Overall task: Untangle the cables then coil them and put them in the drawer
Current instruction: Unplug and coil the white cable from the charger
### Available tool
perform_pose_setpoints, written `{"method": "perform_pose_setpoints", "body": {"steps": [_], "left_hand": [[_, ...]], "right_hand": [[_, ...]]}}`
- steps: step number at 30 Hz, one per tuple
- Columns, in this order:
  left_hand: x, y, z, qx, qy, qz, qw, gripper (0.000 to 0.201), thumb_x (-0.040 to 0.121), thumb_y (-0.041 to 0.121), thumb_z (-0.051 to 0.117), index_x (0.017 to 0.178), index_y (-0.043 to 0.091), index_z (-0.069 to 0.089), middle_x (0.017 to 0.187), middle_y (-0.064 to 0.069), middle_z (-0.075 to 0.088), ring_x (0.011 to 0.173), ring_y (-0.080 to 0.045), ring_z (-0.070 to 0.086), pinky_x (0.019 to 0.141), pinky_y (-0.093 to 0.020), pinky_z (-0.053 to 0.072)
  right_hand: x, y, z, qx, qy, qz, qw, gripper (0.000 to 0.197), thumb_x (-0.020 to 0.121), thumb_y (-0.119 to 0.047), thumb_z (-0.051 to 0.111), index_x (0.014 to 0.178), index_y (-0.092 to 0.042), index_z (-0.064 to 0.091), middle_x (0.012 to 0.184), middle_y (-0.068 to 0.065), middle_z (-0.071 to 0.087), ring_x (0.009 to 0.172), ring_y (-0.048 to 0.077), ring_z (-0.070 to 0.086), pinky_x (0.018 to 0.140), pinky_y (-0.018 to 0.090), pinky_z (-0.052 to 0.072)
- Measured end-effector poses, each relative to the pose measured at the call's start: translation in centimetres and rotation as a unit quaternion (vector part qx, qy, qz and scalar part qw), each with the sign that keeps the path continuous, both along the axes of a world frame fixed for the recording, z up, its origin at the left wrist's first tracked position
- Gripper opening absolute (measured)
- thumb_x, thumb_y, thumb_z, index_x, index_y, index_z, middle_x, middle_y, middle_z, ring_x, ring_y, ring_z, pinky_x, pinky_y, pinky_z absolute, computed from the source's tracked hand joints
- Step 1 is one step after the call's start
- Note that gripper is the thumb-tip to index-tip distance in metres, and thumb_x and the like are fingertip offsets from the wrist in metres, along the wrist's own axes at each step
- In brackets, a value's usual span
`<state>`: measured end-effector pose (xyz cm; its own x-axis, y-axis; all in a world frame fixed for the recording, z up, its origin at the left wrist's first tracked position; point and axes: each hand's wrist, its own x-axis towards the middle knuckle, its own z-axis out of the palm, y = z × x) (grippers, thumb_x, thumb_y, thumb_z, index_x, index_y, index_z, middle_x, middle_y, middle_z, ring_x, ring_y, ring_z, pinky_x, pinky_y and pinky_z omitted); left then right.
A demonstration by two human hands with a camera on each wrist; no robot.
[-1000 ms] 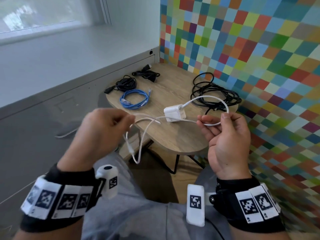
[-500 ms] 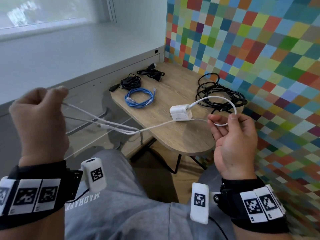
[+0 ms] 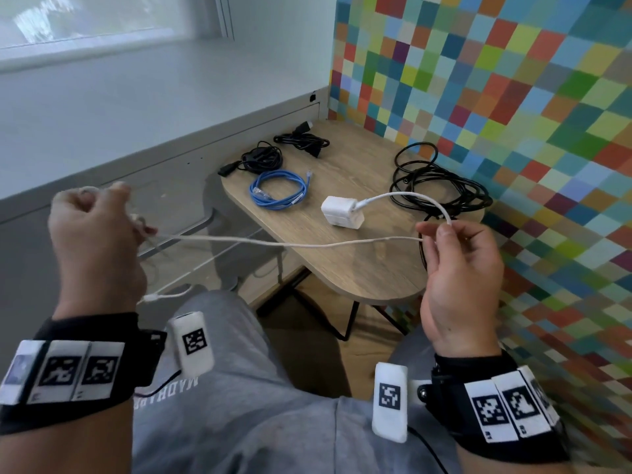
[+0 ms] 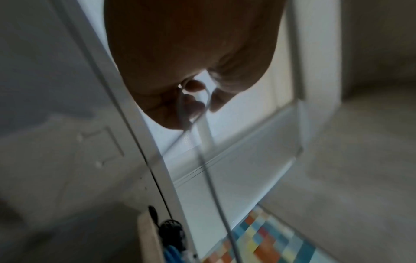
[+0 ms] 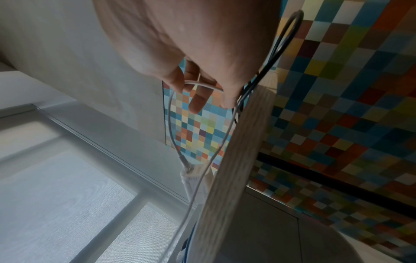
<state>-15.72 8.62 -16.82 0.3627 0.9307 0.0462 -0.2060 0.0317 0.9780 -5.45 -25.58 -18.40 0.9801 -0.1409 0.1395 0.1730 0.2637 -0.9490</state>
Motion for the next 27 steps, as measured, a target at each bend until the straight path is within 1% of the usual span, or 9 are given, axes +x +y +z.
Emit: {"method": "perform_pose_setpoints", "body": {"steps": [3,7,9,12,14,17,21,25,27], "left_hand": [[-0.3,0.3,0.2,-0.128,-0.083,-0.074,0.986,0.01,0.082,0.02,0.057,0.088,0.021,0.048,0.067,0.004,0.048,0.05,-0.015,0.042,0.066,-0.033,0.052],[-0.7,-2.1,1.1,0.026,-0.032,-0.255,0.966,0.021,0.067,0.009,0.047,0.081,0.02,0.058,0.081,-0.005,0.062,0.082,-0.027,0.062,0.081,-0.038,0.048],[-1.0,-2.9,1.2,0.035,-0.03,-0.396,0.917,0.027,0.068,0.025,0.059,0.093,0.015,0.063,0.099,-0.013,0.068,0.104,-0.035,0.062,0.091,-0.046,0.046],[-1.3,-4.4,2.0,-0.079,-0.077,-0.53,0.841,0.048,0.083,0.045,0.062,0.109,0.006,0.065,0.112,-0.025,0.067,0.105,-0.043,0.065,0.087,-0.05,0.054],[-0.7,-6.3,2.3,-0.074,-0.056,-0.524,0.847,0.043,0.085,0.044,0.069,0.105,0.006,0.068,0.103,-0.024,0.07,0.09,-0.04,0.071,0.073,-0.042,0.06],[1.1,-9.4,1.8,0.133,0.076,-0.419,0.895,0.007,0.098,0.01,0.064,0.095,0.011,0.07,0.087,-0.011,0.075,0.077,-0.026,0.073,0.07,-0.036,0.058],[2.5,-12.0,1.1,0.384,0.222,-0.353,0.824,0.034,0.092,0.022,0.071,0.119,0.042,0.063,0.116,0.02,0.062,0.094,-0.004,0.066,0.083,-0.025,0.054],[3.8,-13.7,0.3,0.506,0.233,-0.351,0.752,0.067,0.091,0.034,0.071,0.151,0.044,0.042,0.153,0.015,0.041,0.142,-0.014,0.038,0.119,-0.039,0.034],[4.6,-14.1,-0.2,0.529,0.272,-0.368,0.715,0.071,0.094,0.036,0.067,0.155,0.045,0.033,0.159,0.014,0.039,0.151,-0.016,0.026,0.124,-0.043,0.024]], "right_hand": [[0.4,-0.2,-0.2,-0.006,-0.009,-0.007,1.0,0.013,0.105,-0.008,0.054,0.099,-0.018,0.06,0.093,-0.004,0.075,0.106,0.019,0.07,0.104,0.035,0.051],[0.3,-0.3,-0.3,-0.008,-0.019,0.001,1.0,0.012,0.104,-0.009,0.055,0.1,-0.018,0.061,0.097,0.0,0.075,0.108,0.021,0.07,0.104,0.035,0.051],[0.3,-0.2,-0.3,-0.012,-0.027,0.003,1.0,0.012,0.103,-0.011,0.057,0.098,-0.021,0.062,0.098,-0.001,0.075,0.11,0.023,0.069,0.105,0.037,0.051],[0.2,-0.2,-0.4,-0.012,-0.038,0.006,0.999,0.013,0.102,-0.012,0.057,0.098,-0.023,0.063,0.099,-0.001,0.074,0.111,0.024,0.07,0.106,0.04,0.051],[0.2,-0.1,-0.4,-0.007,-0.042,0.009,0.999,0.012,0.102,-0.012,0.057,0.098,-0.021,0.063,0.098,-0.003,0.074,0.11,0.024,0.07,0.107,0.041,0.051],[-0.1,0.1,-0.1,-0.002,-0.048,0.022,0.999,0.014,0.103,-0.008,0.054,0.098,-0.019,0.061,0.095,-0.005,0.074,0.107,0.022,0.07,0.106,0.041,0.053],[-0.4,0.2,0.0,-0.023,-0.078,0.073,0.994,0.019,0.104,-0.012,0.052,0.097,-0.025,0.063,0.098,0.002,0.074,0.104,0.025,0.072,0.1,0.046,0.056],[-0.6,0.1,-0.1,-0.043,-0.105,0.14,0.984,0.019,0.101,-0.018,0.052,0.098,-0.031,0.064,0.097,0.014,0.071,0.104,0.04,0.069,0.094,0.053,0.056],[-0.7,0.2,0.0,-0.045,-0.109,0.152,0.981,0.019,0.102,-0.018,0.05,0.099,-0.031,0.064,0.095,0.013,0.071,0.102,0.041,0.069,0.091,0.052,0.055]]}}
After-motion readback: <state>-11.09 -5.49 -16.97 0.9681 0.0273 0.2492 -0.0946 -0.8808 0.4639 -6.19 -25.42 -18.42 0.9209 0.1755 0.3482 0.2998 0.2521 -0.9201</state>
